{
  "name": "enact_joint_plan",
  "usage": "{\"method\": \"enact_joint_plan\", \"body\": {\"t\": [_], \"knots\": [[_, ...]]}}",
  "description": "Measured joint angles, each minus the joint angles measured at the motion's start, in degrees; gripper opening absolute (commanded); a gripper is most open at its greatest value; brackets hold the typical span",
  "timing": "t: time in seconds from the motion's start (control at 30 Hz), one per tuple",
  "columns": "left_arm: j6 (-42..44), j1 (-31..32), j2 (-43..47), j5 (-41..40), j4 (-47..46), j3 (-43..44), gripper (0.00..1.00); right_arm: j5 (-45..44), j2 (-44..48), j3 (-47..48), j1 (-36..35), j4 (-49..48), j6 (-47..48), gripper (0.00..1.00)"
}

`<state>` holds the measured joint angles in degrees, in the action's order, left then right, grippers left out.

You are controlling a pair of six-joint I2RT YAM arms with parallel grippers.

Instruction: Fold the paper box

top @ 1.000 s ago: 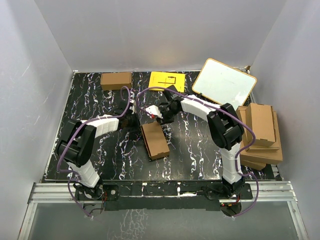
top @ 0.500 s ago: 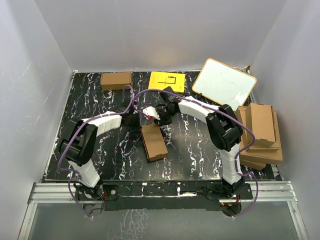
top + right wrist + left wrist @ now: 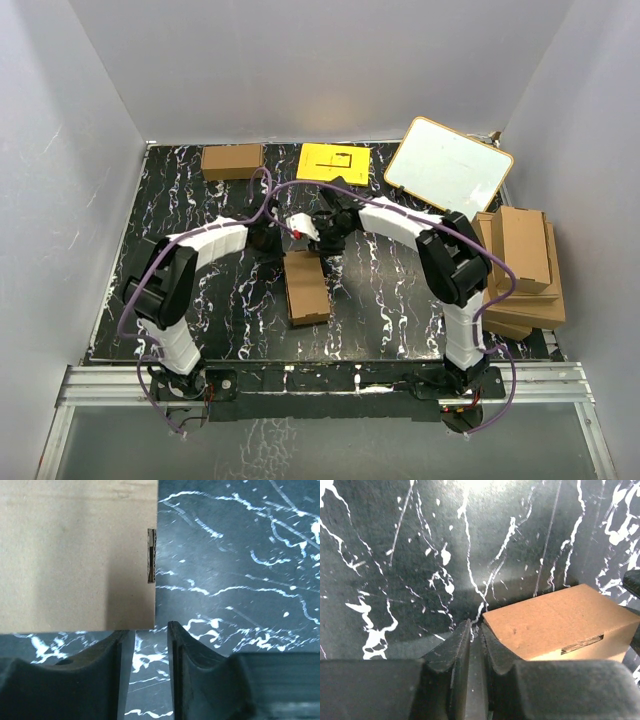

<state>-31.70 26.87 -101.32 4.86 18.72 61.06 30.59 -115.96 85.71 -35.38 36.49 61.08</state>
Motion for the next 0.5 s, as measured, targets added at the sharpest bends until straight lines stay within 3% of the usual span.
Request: {"method": "enact_joint_plan", "body": {"t": [0.33,0.5], "knots": [[-0.74,2.08,15.23,0.11,-2.03,-7.56,0.18,6.36,16.5,-20.17,3.43,-7.21,-2.73,0.5],[-1.7,2.12,22.51,1.09,-2.1,-11.34,0.1,11.74,23.82,-26.84,4.35,-9.6,-3.28,0.42]]}}
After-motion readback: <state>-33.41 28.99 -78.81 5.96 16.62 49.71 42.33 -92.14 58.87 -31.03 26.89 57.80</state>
